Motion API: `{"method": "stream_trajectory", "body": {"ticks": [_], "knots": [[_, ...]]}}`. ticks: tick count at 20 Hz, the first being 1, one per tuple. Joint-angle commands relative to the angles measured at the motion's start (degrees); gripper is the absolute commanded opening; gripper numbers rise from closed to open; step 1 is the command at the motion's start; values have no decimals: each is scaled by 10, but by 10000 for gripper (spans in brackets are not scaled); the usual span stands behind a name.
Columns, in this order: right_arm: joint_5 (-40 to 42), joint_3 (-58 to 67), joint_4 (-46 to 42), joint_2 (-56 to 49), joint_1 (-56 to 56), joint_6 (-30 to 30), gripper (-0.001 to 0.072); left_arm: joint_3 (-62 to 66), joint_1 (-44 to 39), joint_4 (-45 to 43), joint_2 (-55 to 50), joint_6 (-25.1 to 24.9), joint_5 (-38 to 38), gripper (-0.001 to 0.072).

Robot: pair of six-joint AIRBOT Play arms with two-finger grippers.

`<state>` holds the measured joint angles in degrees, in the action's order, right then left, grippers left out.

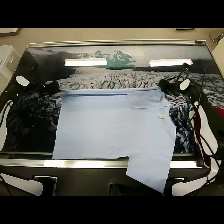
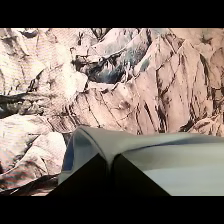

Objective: Fold the clothes and pants, and hang the long-sleeved shirts on hangers.

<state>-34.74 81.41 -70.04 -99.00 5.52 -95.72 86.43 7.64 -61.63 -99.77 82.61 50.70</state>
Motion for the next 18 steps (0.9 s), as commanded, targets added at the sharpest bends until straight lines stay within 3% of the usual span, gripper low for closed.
{"method": "stream_trajectory", "body": {"ticks": [1, 3, 7, 9, 11, 18], "knots": [[-28, 15, -23, 9, 0, -7, 35, 16, 4, 1, -1, 5, 18, 21], [-121, 48, -70, 36, 0, -7, 36, 44, 22, 1, 13, 3, 73, 22], [-469, 70, -126, 101, 0, 7, 36, 78, 56, -10, 30, -5, 340, 22], [-610, 62, -127, 106, 0, 8, 36, 60, 53, -61, 30, -14, 442, 22], [-622, 29, -127, 105, -1, 15, 36, 19, 51, -79, 30, -14, 480, 22], [-542, -43, -116, 71, -1, 15, 36, -86, 48, -72, 30, -16, 439, 21]]}}
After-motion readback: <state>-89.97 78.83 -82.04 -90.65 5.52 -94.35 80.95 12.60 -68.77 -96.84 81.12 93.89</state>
